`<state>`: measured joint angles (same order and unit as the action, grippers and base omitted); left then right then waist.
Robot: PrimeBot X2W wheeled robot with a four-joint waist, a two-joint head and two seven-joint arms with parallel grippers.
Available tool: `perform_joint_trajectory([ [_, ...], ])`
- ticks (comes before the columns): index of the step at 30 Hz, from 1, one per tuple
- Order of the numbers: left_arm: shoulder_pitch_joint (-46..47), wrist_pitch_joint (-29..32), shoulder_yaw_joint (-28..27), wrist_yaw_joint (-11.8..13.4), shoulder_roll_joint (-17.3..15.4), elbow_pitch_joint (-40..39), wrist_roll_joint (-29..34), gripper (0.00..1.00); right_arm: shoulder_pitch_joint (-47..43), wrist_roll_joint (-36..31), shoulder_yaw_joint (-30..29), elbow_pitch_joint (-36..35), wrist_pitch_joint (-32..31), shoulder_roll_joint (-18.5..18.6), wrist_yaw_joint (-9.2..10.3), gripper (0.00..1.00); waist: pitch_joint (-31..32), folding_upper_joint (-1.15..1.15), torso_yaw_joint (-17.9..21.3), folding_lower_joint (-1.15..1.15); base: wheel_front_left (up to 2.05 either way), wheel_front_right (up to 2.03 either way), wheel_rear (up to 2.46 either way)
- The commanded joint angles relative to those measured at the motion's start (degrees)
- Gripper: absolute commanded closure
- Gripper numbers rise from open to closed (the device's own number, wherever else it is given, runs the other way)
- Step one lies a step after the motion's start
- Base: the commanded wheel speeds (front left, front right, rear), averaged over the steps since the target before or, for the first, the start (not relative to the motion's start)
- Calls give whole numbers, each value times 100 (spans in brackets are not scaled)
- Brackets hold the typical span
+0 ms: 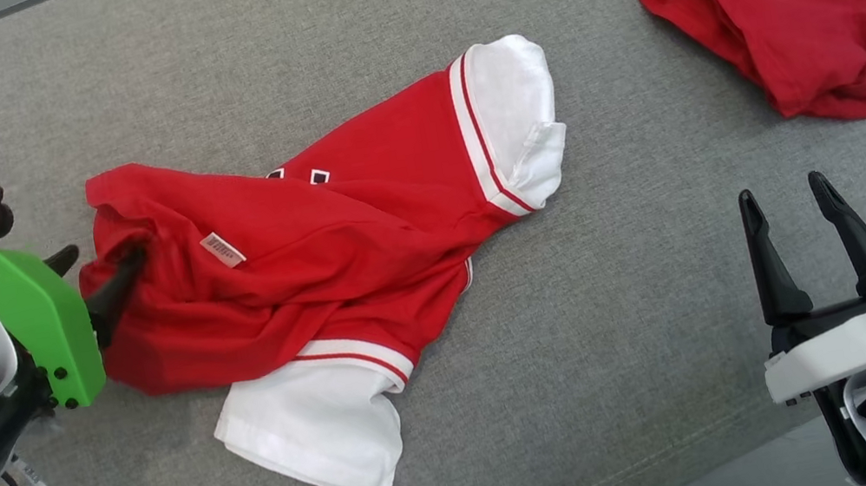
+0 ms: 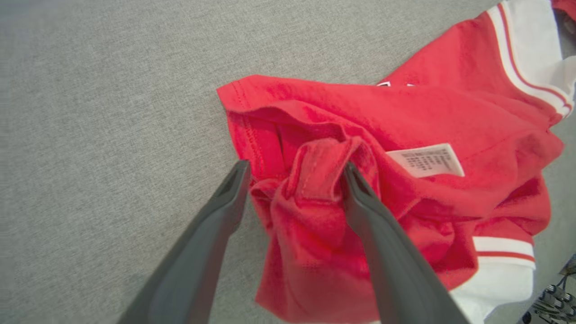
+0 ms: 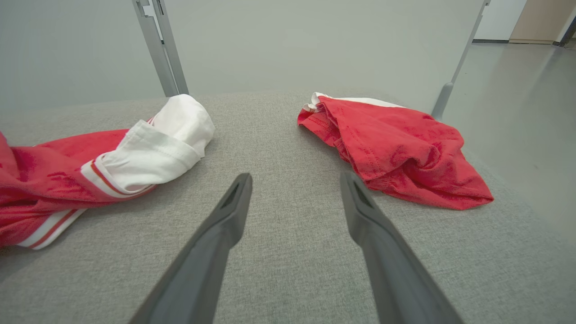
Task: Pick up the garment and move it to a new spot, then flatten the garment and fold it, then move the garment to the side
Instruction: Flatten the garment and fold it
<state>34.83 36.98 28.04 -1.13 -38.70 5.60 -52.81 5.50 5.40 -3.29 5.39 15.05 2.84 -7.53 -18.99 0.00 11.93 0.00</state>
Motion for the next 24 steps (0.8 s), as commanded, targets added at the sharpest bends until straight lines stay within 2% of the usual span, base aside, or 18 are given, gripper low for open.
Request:
perform_joint_trajectory([
  [1, -48, -35, -5, 17, -71, 31, 73, 0, 68, -40, 2, -15, 18, 10, 9, 0, -25, 0, -18, 0, 0, 0, 0],
  [3, -143, -44, 10, -2, -102, 118, 76, 0, 85, -73, -9, -23, 18, 10, 9, 0, -31, 0, -18, 0, 0, 0, 0],
  [4, -240, 37, 10, -69, -72, 174, -110, 0, 84, -92, -44, -26, 18, 11, 9, 0, -22, 0, -25, 0, 0, 0, 0],
  [5, -279, 92, 19, -111, -74, 181, -209, 22, 78, -107, -58, -28, 18, 10, 9, 0, -17, 0, -32, 0, 0, 0, 0],
  [6, -310, 127, 17, -149, -69, 175, -295, 56, 68, -119, -67, -28, 18, 9, 9, 0, -10, 0, -38, 0, 0, 0, 0],
  [7, -357, 158, 8, -186, -62, 155, -373, 67, 54, -120, -76, -26, 18, 9, 9, 0, 2, 0, -44, 0, 0, 0, 0],
  [8, -417, 166, -1, -213, -56, 123, -431, 100, 34, -116, -87, -18, 18, 10, 9, 0, 20, 0, -49, 0, 0, 0, 0],
  [12, -708, 82, -156, -299, -190, -161, -724, 100, -54, -95, -103, 7, 18, 10, 9, 0, 117, 0, -60, 0, 0, 0, 0],
  [15, -1057, -166, -423, -213, -363, -496, -872, 100, -106, -70, -118, 17, 18, 11, 9, 0, 192, 0, -71, 0, 0, 0, 0],
  [20, -1990, -1046, -1183, 121, -444, -1090, -1207, 100, -213, -55, -169, 32, 18, 10, 9, 0, 324, 0, -107, 0, 0, 0, 0],
  [24, -2971, -1963, -1598, 305, -186, -1584, -1223, 100, -293, -58, -203, 27, 18, 10, 9, 0, 381, 0, -145, 0, 0, 0, 0],
])
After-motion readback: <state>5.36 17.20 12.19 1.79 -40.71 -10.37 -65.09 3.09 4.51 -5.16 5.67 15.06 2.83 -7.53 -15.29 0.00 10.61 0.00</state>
